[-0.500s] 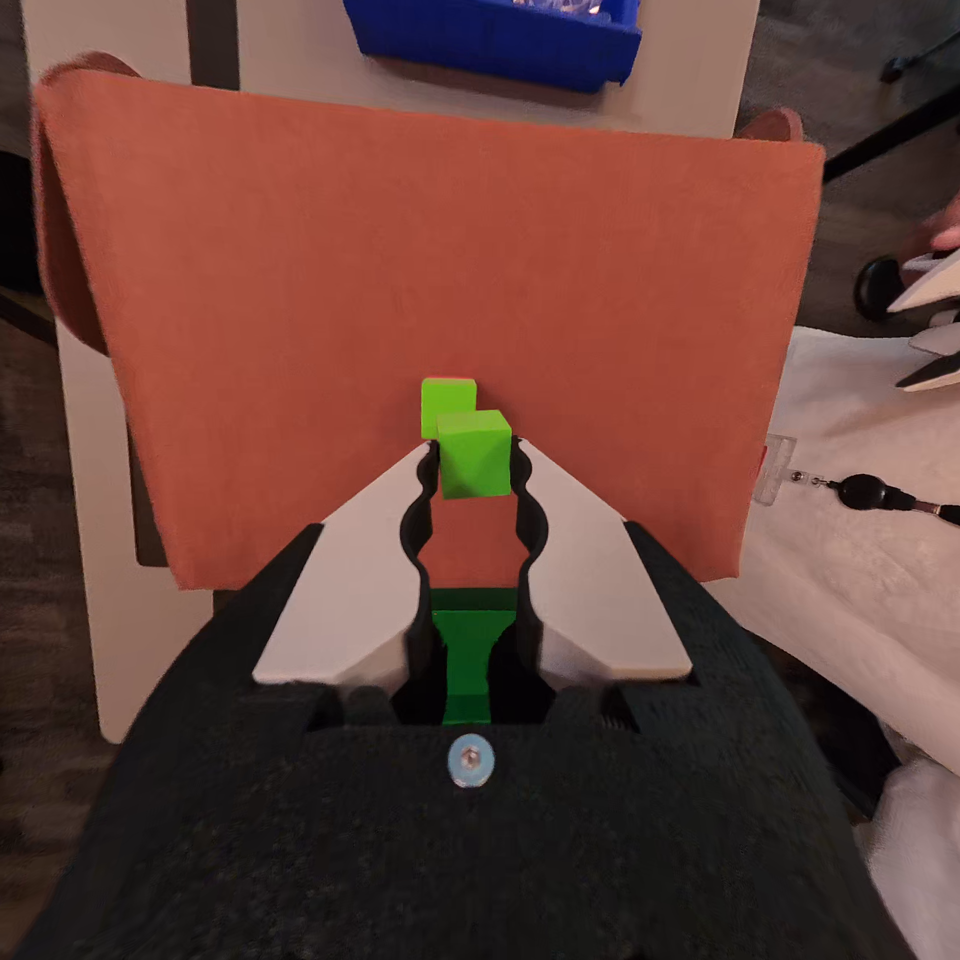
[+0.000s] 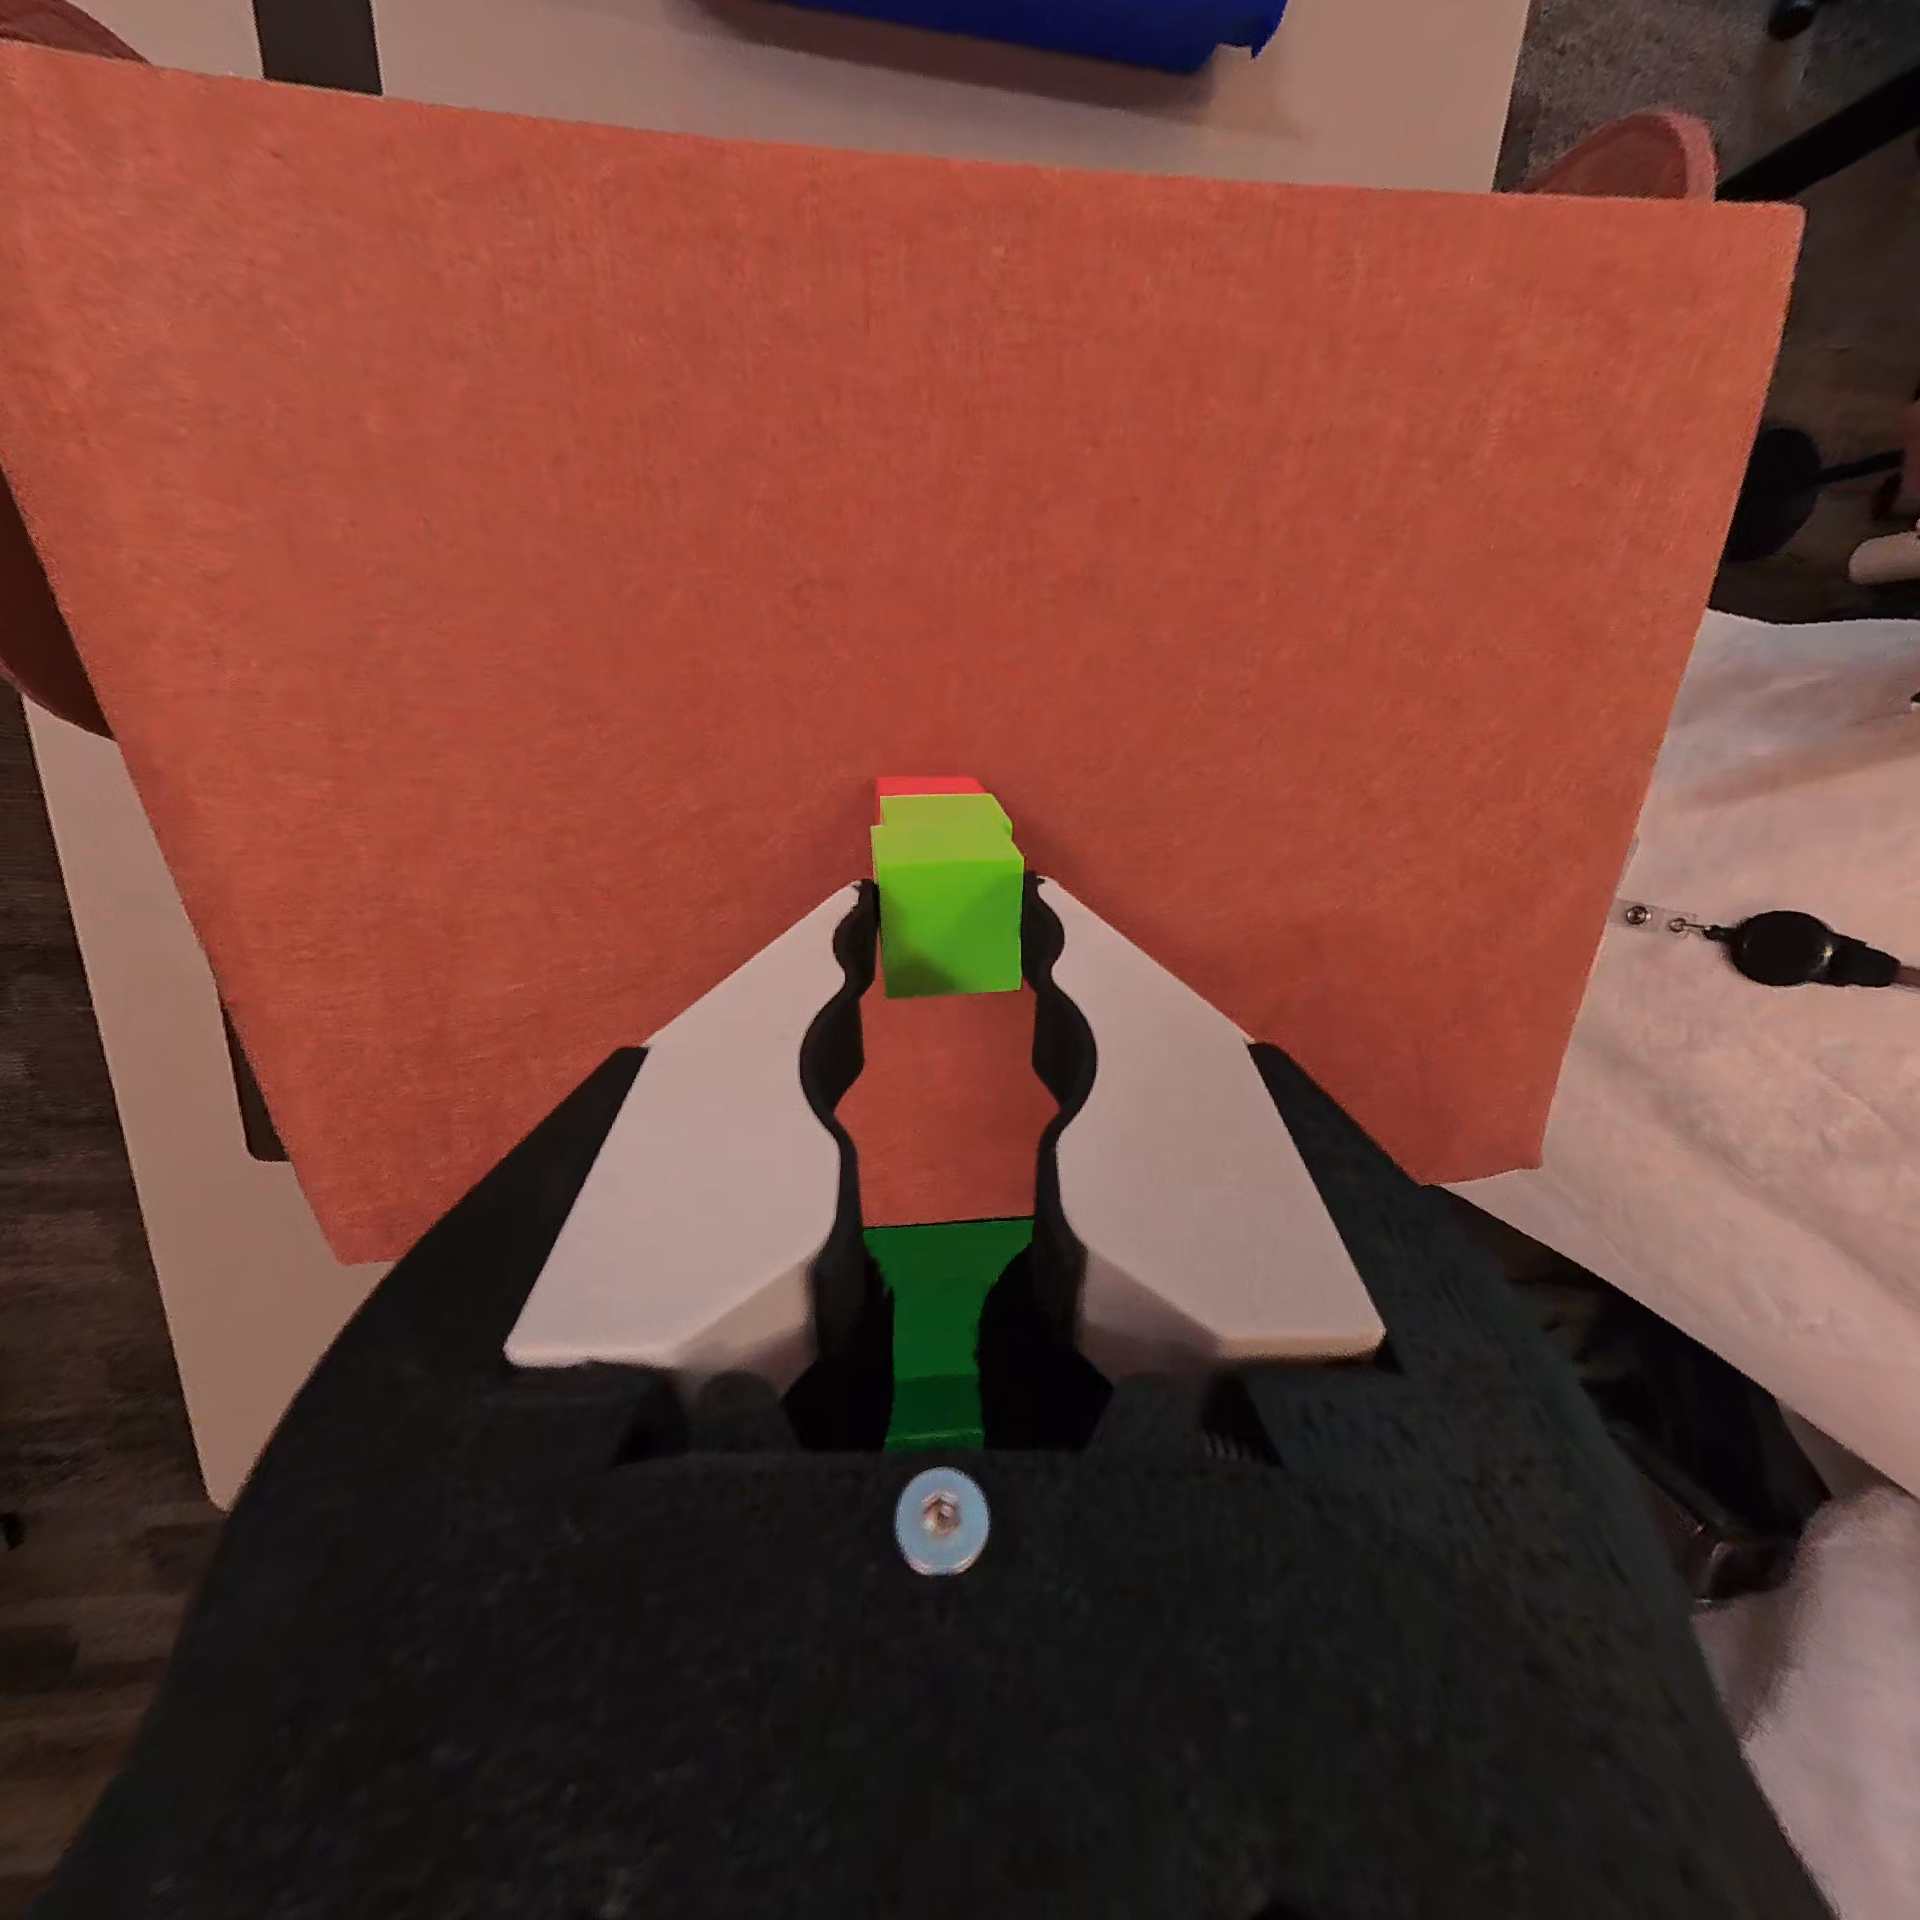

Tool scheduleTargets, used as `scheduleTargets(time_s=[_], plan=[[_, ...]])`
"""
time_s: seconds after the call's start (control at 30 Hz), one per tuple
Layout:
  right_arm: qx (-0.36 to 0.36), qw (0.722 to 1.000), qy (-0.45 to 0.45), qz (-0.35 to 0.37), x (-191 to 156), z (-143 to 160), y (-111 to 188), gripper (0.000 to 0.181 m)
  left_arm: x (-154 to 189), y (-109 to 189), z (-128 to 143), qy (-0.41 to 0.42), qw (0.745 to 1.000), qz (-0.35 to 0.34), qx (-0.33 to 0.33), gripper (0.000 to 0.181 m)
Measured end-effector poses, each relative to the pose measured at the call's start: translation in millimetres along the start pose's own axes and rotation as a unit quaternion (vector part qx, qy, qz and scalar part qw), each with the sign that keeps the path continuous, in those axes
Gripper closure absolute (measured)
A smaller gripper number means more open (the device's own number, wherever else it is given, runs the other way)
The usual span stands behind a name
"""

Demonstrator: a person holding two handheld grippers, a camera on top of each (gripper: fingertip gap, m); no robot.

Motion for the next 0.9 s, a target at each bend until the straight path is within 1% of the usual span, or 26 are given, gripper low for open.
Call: scheduleTargets(time_s=[0.2, 0.37, 0.47, 0.53, 0.6, 0.63, 0.67, 0.73, 0.8, 0.83, 0.9], plan=[[-0.003, 1.000, -0.001, -0.005, 0.5, 1.7, -2.2, 0.138, 1.3, 0.7, -0.1, -0.006, 1.000, -0.004, -0.003, 0.151], [-0.007, 1.000, 0.000, -0.009, 0.3, 3.3, -4.6, 0.138, 0.2, 4.8, -2.8, -0.002, 1.000, -0.013, 0.015, 0.141], [-0.007, 1.000, 0.000, -0.011, 0.3, 2.7, -5.5, 0.138, 0.9, 16.0, 0.7, -0.002, 0.999, -0.036, 0.036, 0.134], [-0.006, 1.000, -0.001, -0.014, 0.7, 1.3, -6.6, 0.138, 4.2, 31.2, 11.4, 0.001, 0.996, -0.065, 0.064, 0.133], [-0.004, 1.000, 0.000, -0.016, 1.1, -0.7, -8.0, 0.138, 9.3, 48.4, 31.9, 0.017, 0.989, -0.101, 0.105, 0.133], [-0.002, 1.000, 0.001, -0.018, 1.2, -2.0, -8.8, 0.138, 12.2, 55.7, 46.3, 0.026, 0.983, -0.127, 0.127, 0.133], [-0.001, 1.000, 0.003, -0.020, 1.2, -3.4, -9.9, 0.138, 15.4, 60.6, 64.4, 0.036, 0.977, -0.155, 0.139, 0.133], [0.000, 1.000, 0.005, -0.027, 0.5, -6.5, -12.7, 0.138, 24.2, 60.2, 109.0, 0.045, 0.969, -0.203, 0.137, 0.133], [0.000, 0.999, 0.006, -0.037, -0.7, -9.4, -16.1, 0.137, 37.1, 41.1, 160.0, 0.031, 0.971, -0.213, 0.105, 0.134], [-0.001, 0.999, 0.007, -0.043, -1.3, -10.4, -18.3, 0.137, 43.7, 24.4, 187.2, 0.025, 0.976, -0.200, 0.078, 0.133], [-0.007, 0.999, 0.008, -0.051, -3.0, -11.2, -22.7, 0.137, 51.9, -17.2, 240.1, 0.029, 0.986, -0.163, 0.002, 0.133]])
Point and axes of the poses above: each gripper's, where its closed fingertips meet, y back along the fingers, z out of its underside, x = y × z across the jaws, the point moved 9 cm from there along y, back along the fingers, and after that the axes turned 10 degrees about -y, right-handed, at the moved point
